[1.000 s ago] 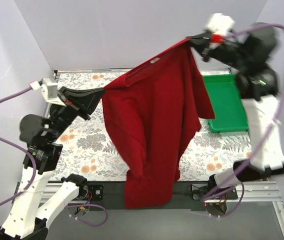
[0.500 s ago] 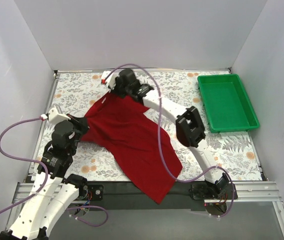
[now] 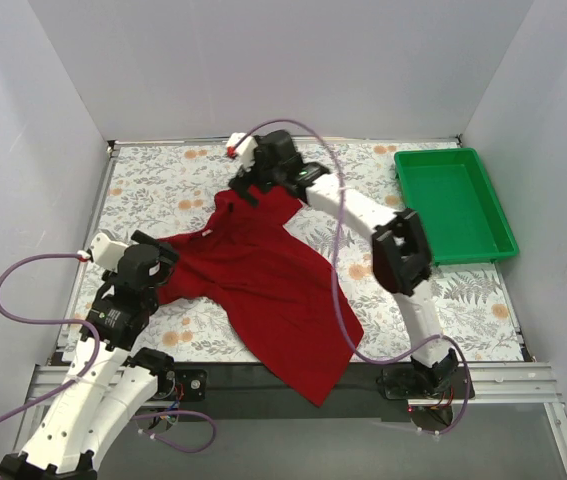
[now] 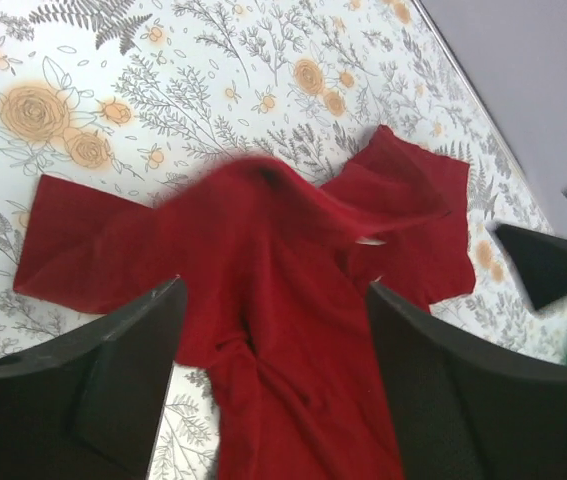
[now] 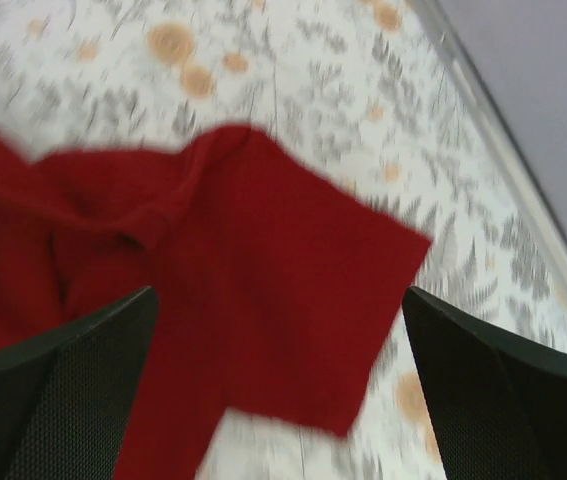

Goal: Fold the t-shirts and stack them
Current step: Flatten the tshirt out

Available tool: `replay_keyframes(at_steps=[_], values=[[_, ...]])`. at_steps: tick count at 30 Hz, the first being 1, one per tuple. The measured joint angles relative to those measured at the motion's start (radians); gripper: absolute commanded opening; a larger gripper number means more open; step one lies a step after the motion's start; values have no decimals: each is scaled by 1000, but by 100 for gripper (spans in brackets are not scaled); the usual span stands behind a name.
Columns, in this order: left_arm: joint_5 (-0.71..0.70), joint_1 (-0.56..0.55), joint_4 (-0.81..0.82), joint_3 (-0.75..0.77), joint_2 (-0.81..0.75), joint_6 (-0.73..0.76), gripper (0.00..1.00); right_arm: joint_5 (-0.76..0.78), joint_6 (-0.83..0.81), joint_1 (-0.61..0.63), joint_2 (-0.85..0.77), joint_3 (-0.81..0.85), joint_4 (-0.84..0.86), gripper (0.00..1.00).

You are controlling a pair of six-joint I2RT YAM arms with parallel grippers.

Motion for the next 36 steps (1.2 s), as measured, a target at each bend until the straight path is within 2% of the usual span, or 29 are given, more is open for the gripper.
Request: replay_keyframes(at_steps=[4,7,11,14,16,18,23,27,36], values=[[35,0,-16,60,-40,91,79,-299,-21,-195,-352,-350,-70,96],[76,0,18,112,-109,175,80,-414,-76,-329,-570,-571,-103,95],[191,2,140,140,-118,282,81,-513,-129,-320,-705,-778,-164,93],[351,2,246,154,42,346,73,-566,-154,-298,-719,-889,-218,87],[463,2,318,196,265,403,68,-581,-158,-309,-719,-937,-243,82],[542,2,386,256,518,465,68,-588,-155,-326,-719,-974,-254,80],[589,2,393,369,950,574,65,-583,-130,-376,-719,-1051,-272,75],[585,2,366,480,1120,620,63,-571,-97,-411,-719,-1059,-275,71],[546,2,347,635,1301,661,54,-550,-64,-446,-705,-1061,-270,69]])
